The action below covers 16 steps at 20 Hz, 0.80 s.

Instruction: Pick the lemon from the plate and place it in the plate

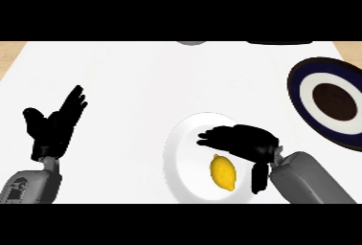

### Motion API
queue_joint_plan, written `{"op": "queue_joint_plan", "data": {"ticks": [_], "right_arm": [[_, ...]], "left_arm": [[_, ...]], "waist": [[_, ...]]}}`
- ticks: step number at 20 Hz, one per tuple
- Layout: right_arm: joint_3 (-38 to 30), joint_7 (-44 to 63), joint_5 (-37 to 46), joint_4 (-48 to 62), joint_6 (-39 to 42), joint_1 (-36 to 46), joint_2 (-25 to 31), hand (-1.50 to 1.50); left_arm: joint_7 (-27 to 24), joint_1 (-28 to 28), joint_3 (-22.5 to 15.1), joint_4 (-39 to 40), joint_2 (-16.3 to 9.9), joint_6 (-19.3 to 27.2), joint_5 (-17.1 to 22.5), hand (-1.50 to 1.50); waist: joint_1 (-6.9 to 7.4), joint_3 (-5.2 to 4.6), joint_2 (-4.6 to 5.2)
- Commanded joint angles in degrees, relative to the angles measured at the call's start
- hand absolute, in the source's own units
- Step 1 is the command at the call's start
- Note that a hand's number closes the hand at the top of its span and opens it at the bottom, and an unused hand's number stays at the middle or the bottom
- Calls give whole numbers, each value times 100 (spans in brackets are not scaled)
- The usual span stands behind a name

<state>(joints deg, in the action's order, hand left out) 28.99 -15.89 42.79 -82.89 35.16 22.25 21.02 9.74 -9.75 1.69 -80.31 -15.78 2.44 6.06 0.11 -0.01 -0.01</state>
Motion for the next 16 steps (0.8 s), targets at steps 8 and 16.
{"op": "queue_joint_plan", "data": {"ticks": [8, 16], "right_arm": [[-235, -236, 967, 435, 116, 168, -452, -150], [586, -706, 1518, 597, 37, -117, -594, 150]], "left_arm": [[-362, 26, 149, 268, 257, -159, -256, 0], [339, -148, 126, -263, 274, -4, -324, 0]], "waist": [[-2, 0, 2], [4, 2, -3]]}}
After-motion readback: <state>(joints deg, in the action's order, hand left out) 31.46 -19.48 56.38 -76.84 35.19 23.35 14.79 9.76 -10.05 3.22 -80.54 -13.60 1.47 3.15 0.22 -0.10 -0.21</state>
